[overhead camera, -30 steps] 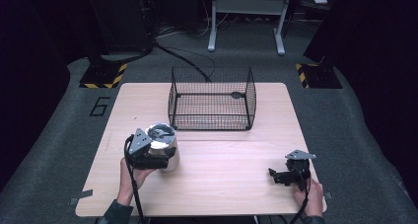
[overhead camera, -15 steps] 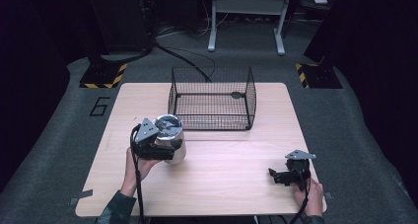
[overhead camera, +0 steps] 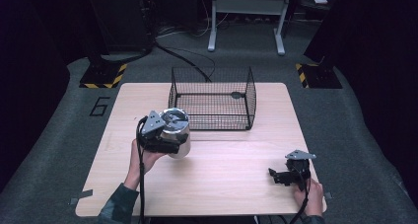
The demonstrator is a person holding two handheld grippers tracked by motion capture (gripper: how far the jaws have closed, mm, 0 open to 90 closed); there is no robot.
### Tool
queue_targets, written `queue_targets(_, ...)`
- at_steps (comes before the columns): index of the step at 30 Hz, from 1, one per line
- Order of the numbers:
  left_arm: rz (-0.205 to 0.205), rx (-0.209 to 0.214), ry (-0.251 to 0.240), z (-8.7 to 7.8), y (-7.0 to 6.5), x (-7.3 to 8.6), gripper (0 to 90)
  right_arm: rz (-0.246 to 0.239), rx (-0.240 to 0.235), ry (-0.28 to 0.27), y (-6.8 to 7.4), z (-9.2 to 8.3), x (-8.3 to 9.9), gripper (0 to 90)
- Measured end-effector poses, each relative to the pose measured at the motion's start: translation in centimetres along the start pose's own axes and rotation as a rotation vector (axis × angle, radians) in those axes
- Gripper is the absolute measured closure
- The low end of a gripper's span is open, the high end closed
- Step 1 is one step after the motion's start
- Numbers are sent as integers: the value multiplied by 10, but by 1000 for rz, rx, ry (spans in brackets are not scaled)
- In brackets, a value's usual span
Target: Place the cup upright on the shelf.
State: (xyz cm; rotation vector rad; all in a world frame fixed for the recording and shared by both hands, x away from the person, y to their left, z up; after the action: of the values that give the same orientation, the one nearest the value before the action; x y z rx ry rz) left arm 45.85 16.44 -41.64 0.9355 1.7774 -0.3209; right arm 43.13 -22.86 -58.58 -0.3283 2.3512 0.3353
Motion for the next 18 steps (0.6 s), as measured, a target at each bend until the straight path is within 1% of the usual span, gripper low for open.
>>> queue_targets(2, 1, -3, -7, 1, 1, -2, 41, 1, 0, -6, 0, 0, 0, 0)
queue_targets(3, 6, 4, 1, 0, 1, -4, 42, -7, -1, -3, 0, 0, 0, 0)
queue_targets(4, 8, 0, -7, 1, 2, -8, 42, -2, 1, -8, 0, 0, -1, 0)
queue_targets(5, 8, 0, -7, 1, 2, -8, 42, -2, 1, -8, 0, 0, -1, 0)
queue_targets(6, 10, 10, -4, 1, 2, -9, 42, -7, -1, -3, 0, 0, 0, 0)
queue_targets(8, 10, 7, -18, 3, 2, -16, 42, -9, -3, -5, 0, 0, -1, 0)
queue_targets(9, 9, 8, -18, 4, 2, -18, 41, -4, 0, -4, 0, 0, 0, 0)
queue_targets(10, 17, 14, -11, 4, 3, -19, 41, 0, 0, 1, 0, 0, 0, 0)
queue_targets(13, 12, 16, -14, 6, 2, -22, 41, -11, -2, -3, 0, 0, 0, 0)
queue_targets(14, 19, 20, -11, 7, 3, -24, 41, 3, -1, -5, 0, 0, 0, 0)
queue_targets(15, 18, 23, -15, 8, 3, -25, 41, -11, -3, -3, -1, 0, 0, 0)
queue_targets(16, 18, 28, -16, 8, 3, -28, 42, -10, -2, -6, 0, 1, -1, 0)
queue_targets(18, 15, 20, -21, 9, 4, -30, 42, -3, -1, -6, 0, 0, 0, 0)
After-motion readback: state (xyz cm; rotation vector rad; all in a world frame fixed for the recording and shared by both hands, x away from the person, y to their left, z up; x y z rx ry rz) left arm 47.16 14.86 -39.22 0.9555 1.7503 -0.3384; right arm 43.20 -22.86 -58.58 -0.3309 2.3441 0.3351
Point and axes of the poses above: each handheld gripper's, and its own axes: z roughly forward along the jaws, x roughly out of its underside, y roughly to its left, the point moved 8 cm from there along z, roughly forward along the jaws, and after that the axes turned 11 degrees about z, right-handed, at the moved point
